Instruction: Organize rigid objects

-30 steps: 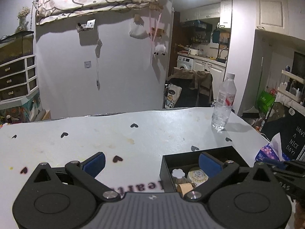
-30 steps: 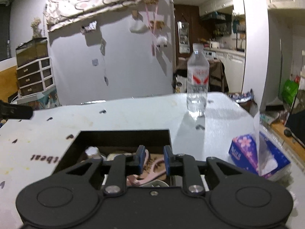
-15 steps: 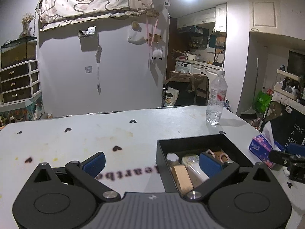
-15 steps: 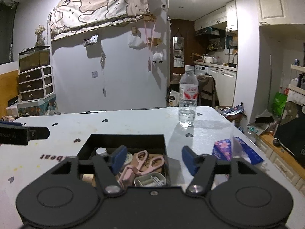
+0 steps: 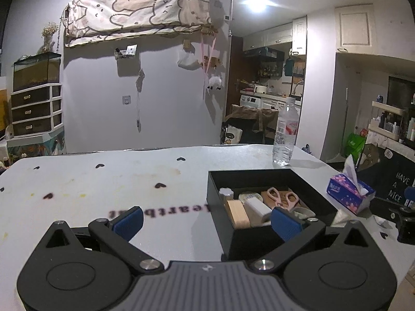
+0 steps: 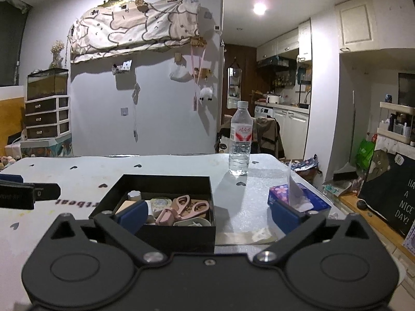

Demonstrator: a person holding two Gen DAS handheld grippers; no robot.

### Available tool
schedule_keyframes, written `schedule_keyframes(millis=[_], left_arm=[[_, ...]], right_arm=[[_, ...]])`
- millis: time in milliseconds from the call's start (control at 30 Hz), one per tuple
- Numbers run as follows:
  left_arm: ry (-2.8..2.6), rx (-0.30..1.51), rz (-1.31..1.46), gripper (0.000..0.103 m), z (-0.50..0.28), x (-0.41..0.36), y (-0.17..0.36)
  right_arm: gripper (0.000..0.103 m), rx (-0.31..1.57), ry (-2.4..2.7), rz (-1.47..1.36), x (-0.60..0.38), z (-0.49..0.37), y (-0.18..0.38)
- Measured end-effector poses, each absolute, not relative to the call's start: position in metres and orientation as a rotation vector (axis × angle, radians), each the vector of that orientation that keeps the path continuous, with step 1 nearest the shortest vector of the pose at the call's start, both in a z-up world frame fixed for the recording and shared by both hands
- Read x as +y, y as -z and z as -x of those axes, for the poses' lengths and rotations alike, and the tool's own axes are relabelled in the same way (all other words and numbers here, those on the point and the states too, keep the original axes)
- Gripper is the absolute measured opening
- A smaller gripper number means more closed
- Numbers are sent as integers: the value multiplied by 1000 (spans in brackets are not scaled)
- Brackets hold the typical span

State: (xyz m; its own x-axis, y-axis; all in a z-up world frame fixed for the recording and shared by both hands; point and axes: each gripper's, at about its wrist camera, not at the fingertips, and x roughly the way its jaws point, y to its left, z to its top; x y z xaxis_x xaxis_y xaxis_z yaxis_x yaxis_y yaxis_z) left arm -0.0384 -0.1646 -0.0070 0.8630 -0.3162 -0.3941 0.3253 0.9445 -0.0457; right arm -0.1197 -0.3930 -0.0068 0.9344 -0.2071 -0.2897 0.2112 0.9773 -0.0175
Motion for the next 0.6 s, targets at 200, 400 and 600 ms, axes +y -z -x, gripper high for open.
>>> schedule_keyframes(millis=[200, 400, 600], left_arm=[[323, 394, -33, 103, 63, -160, 12], [319, 386, -28, 103, 78, -153, 12], [312, 381, -33, 103, 85, -151, 11]], right_arm=[[103, 262, 196, -7, -386, 138, 9], [103, 249, 186, -9, -382, 151, 12], [103, 245, 178, -7, -378, 155, 13]])
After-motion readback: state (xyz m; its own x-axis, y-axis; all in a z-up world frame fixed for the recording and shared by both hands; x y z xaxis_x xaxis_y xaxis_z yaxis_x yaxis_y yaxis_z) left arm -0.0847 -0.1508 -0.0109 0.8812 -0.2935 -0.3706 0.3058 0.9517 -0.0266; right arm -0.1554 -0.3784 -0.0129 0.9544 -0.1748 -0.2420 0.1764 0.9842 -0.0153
